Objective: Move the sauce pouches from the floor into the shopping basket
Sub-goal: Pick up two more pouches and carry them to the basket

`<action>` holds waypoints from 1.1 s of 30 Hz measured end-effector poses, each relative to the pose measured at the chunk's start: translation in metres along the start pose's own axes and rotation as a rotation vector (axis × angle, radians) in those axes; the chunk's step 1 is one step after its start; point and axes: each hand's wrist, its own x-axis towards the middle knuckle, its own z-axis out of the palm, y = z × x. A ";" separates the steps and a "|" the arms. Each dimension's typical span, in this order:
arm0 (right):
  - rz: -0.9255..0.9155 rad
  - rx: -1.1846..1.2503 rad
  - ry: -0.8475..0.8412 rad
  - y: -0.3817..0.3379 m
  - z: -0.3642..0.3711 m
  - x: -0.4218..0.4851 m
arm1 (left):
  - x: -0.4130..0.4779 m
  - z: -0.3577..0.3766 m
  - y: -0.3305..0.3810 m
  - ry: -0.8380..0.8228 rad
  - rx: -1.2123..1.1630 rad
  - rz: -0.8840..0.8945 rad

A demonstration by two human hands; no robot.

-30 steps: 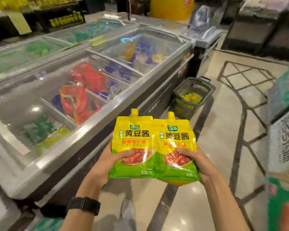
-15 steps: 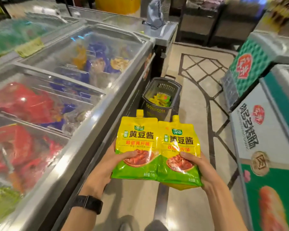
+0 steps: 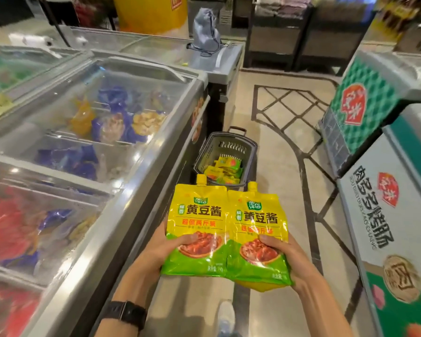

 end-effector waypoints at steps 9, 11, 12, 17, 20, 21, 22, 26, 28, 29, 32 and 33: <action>0.026 0.002 0.021 -0.060 -0.017 0.101 | 0.112 0.005 0.042 -0.035 -0.026 -0.029; 0.044 0.012 0.039 -0.067 -0.018 0.127 | 0.145 -0.001 0.050 -0.062 -0.020 -0.046; 0.049 0.019 0.056 -0.071 -0.018 0.141 | 0.163 -0.004 0.054 -0.066 -0.017 -0.061; 0.059 0.040 0.156 -0.098 -0.009 0.216 | 0.258 -0.022 0.084 -0.116 -0.005 -0.123; 0.066 0.028 0.194 -0.117 -0.005 0.259 | 0.313 -0.029 0.110 -0.167 -0.002 -0.138; 0.072 0.033 0.201 -0.124 -0.003 0.271 | 0.331 -0.030 0.119 -0.183 -0.001 -0.142; 0.071 0.043 0.217 -0.129 -0.002 0.283 | 0.347 -0.031 0.127 -0.198 0.004 -0.142; 0.070 0.100 0.272 -0.145 -0.005 0.321 | 0.402 -0.029 0.149 -0.258 0.040 -0.164; 0.068 0.108 0.295 -0.153 -0.011 0.339 | 0.428 -0.025 0.156 -0.272 0.057 -0.177; 0.075 0.108 0.310 -0.157 -0.015 0.348 | 0.441 -0.022 0.158 -0.275 0.064 -0.185; 0.080 0.113 0.333 -0.166 -0.033 0.375 | 0.480 -0.009 0.159 -0.281 0.056 -0.204; 0.080 0.119 0.336 -0.170 -0.040 0.385 | 0.492 -0.004 0.159 -0.276 0.052 -0.210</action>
